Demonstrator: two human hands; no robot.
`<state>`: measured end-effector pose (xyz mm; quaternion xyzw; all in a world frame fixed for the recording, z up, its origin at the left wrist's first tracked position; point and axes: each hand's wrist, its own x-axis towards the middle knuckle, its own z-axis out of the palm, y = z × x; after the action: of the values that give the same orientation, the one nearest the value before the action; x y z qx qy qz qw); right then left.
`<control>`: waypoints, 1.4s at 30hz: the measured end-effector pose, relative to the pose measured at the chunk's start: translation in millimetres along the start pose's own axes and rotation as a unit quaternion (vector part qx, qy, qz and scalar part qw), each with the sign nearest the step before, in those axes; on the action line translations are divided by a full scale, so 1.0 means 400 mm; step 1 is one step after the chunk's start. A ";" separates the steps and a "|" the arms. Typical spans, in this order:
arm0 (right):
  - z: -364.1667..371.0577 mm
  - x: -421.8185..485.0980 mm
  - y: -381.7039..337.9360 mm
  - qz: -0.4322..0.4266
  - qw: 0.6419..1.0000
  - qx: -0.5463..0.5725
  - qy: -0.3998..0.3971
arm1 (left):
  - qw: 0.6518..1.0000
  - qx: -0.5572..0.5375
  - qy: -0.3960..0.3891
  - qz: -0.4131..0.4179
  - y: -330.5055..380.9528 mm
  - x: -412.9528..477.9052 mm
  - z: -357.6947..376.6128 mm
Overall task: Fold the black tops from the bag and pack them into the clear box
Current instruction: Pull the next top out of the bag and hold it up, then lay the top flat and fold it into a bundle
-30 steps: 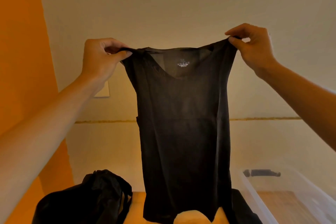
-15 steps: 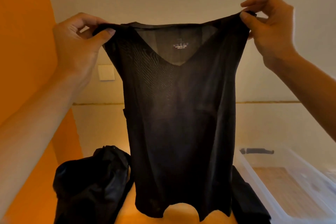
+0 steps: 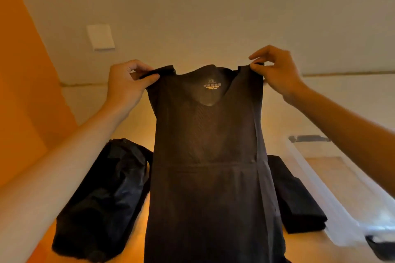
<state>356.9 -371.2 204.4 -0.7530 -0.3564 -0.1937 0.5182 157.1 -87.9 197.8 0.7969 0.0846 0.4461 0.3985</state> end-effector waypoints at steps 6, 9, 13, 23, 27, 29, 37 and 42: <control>0.236 -0.067 0.388 0.139 0.987 -0.053 -0.060 | 0.989 0.067 -0.062 -0.116 -0.367 -0.050 0.210; 0.314 -0.107 0.534 0.172 0.976 -0.095 -0.091 | 0.980 0.089 -0.090 -0.152 -0.496 -0.083 0.280; 0.374 -0.145 0.642 0.184 0.966 -0.133 -0.125 | 0.971 0.110 -0.117 -0.178 -0.605 -0.108 0.345; 0.439 -0.402 0.489 0.122 0.911 -0.296 -0.260 | 0.859 0.353 -0.339 -0.153 -0.521 -0.412 0.400; 0.447 -0.590 0.406 0.151 0.842 -0.375 -0.357 | 0.805 0.423 -0.397 -0.127 -0.486 -0.602 0.378; 0.446 -0.649 0.406 0.174 0.821 -0.389 -0.380 | 0.798 0.441 -0.395 -0.116 -0.495 -0.649 0.365; 0.306 -0.733 0.365 0.210 0.827 -0.386 -0.351 | 0.867 0.354 -0.322 -0.142 -0.439 -0.656 0.269; 0.158 -0.945 0.304 0.214 0.863 -0.339 -0.308 | 0.868 0.339 -0.329 -0.156 -0.345 -0.835 0.175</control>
<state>188.2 -465.6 -148.2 -0.9612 -0.2407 0.0547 0.1235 45.6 -198.7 -135.0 0.9599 0.2177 0.0340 0.1732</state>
